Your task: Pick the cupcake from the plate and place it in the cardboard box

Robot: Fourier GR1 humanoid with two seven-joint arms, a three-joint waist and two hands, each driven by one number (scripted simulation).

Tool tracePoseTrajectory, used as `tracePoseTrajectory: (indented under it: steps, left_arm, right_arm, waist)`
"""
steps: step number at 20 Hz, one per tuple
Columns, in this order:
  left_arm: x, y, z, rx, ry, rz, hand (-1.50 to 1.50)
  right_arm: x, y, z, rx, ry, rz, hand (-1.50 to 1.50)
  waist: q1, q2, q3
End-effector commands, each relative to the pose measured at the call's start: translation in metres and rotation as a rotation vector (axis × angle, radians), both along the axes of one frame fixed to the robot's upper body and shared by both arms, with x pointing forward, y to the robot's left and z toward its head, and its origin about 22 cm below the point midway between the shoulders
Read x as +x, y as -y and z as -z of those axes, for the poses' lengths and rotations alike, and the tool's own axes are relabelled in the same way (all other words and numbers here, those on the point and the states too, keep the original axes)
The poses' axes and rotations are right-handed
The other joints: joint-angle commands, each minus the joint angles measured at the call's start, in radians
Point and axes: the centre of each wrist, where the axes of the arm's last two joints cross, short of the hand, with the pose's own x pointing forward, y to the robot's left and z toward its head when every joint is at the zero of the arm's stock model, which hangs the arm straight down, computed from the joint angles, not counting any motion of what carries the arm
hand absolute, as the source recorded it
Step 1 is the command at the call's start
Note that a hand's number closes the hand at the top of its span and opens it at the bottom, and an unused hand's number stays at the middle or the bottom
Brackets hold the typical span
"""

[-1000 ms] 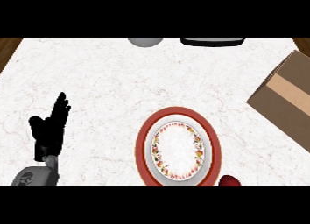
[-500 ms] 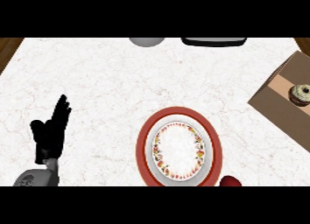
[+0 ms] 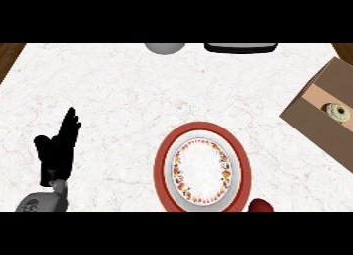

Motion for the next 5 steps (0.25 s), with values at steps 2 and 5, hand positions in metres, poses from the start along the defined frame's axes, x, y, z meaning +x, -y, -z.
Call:
tracePoseTrajectory:
  steps: [2, 5]
  left_arm:
    - [-0.005, -0.005, 0.009, 0.015, -0.02, -0.002, 0.0]
    - [-0.006, -0.001, 0.018, -0.015, 0.003, 0.01, 0.0]
  right_arm:
    - [-0.019, 0.032, -0.004, 0.232, 0.204, -0.017, -1.5]
    - [-0.045, 0.058, -0.01, 0.243, 0.193, 0.017, -1.5]
  waist:
    - [-0.015, -0.001, 0.0]
    - [-0.015, -0.001, -0.002]
